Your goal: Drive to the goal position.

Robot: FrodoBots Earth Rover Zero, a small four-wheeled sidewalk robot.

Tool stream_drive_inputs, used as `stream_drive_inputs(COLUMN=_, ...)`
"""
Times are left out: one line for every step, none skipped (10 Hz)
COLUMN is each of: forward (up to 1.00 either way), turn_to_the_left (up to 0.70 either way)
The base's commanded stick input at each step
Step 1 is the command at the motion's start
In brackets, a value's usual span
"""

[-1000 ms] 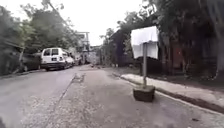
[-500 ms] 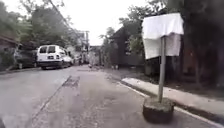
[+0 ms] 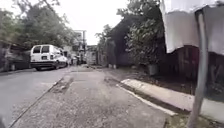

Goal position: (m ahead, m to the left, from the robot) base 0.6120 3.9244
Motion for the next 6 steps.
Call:
stream_drive_inputs(forward=1.0, turn_to_the_left=0.0)
stream_drive_inputs(forward=1.0, turn_to_the_left=0.0)
stream_drive_inputs(forward=1.0, turn_to_the_left=0.0)
stream_drive_inputs(forward=1.0, turn_to_the_left=0.0)
stream_drive_inputs(forward=1.0, turn_to_the_left=0.0)
stream_drive_inputs(forward=1.0, turn_to_the_left=0.0)
